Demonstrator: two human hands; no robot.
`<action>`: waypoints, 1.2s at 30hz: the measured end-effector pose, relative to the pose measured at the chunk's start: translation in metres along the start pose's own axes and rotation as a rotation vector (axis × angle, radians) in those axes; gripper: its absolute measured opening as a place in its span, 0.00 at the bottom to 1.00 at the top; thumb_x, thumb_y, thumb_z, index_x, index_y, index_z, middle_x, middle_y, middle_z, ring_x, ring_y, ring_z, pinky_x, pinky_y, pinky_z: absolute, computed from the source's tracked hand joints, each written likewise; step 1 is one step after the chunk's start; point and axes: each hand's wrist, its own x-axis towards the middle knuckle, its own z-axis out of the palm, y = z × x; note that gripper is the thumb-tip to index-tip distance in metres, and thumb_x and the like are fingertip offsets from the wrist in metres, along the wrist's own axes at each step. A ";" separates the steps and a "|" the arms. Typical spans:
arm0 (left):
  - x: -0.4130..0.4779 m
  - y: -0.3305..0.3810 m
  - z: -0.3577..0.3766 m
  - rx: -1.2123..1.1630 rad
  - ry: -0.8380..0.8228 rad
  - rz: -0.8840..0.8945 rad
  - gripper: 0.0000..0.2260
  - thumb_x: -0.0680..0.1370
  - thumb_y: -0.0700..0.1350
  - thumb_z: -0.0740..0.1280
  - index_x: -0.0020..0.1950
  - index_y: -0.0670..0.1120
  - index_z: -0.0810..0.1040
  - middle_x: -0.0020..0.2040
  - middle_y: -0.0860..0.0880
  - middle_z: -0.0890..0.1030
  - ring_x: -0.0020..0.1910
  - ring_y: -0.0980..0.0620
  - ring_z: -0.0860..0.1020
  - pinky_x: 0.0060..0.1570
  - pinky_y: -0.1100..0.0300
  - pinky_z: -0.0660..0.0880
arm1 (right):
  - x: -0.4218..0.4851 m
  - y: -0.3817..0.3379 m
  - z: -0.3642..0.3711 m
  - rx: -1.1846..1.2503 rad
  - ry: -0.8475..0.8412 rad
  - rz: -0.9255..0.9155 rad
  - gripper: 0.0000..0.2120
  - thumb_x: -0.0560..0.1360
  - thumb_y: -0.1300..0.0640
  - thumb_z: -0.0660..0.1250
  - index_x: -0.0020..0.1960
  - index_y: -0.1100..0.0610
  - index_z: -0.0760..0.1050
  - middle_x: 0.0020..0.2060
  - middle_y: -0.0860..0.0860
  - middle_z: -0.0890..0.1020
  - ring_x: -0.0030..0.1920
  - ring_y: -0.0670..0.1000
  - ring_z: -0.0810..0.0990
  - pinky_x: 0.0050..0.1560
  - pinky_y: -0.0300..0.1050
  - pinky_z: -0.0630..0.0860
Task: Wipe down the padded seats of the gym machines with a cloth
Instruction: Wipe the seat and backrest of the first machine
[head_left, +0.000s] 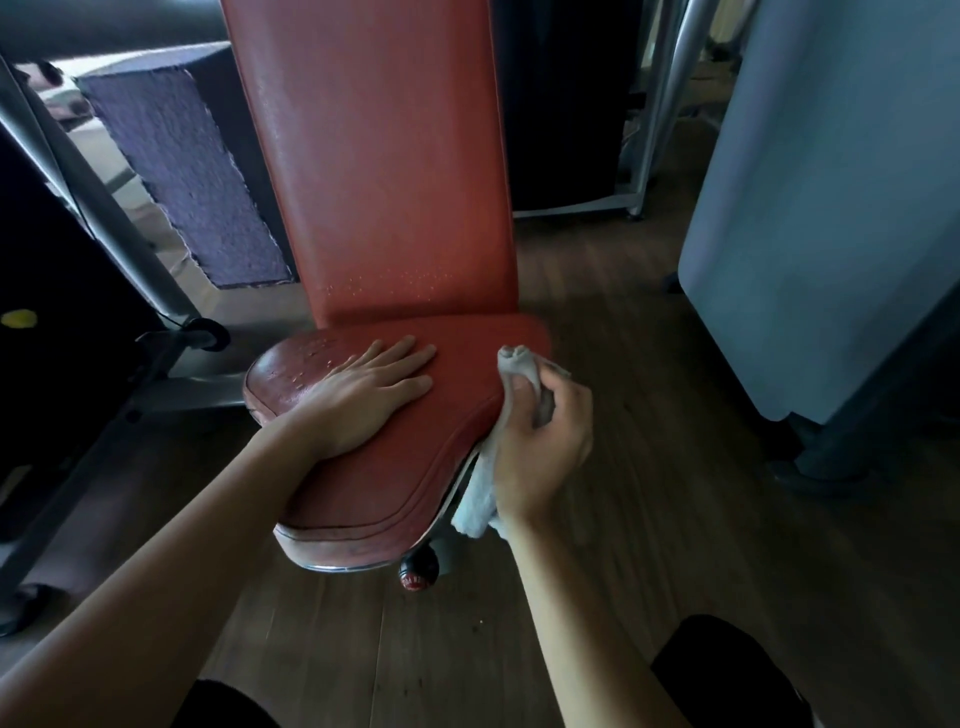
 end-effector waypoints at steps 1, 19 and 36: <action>0.000 0.000 0.000 0.001 -0.002 -0.001 0.23 0.84 0.60 0.52 0.79 0.66 0.53 0.81 0.61 0.47 0.81 0.56 0.43 0.78 0.52 0.41 | 0.008 0.003 0.004 -0.026 0.030 0.008 0.06 0.76 0.59 0.73 0.52 0.56 0.83 0.49 0.49 0.83 0.51 0.48 0.83 0.51 0.54 0.80; 0.007 -0.007 0.000 0.005 -0.027 0.044 0.24 0.84 0.62 0.50 0.80 0.65 0.50 0.82 0.60 0.44 0.81 0.55 0.41 0.76 0.56 0.39 | -0.011 0.001 -0.020 -0.095 -0.191 -0.010 0.09 0.77 0.61 0.72 0.57 0.56 0.82 0.51 0.48 0.81 0.54 0.46 0.82 0.53 0.44 0.80; 0.002 -0.001 -0.005 -0.008 -0.051 0.031 0.38 0.69 0.81 0.44 0.78 0.70 0.52 0.81 0.64 0.45 0.80 0.59 0.41 0.78 0.56 0.41 | 0.016 -0.001 -0.033 -0.170 -0.433 -0.240 0.09 0.78 0.54 0.69 0.55 0.56 0.82 0.51 0.46 0.80 0.54 0.48 0.81 0.53 0.48 0.78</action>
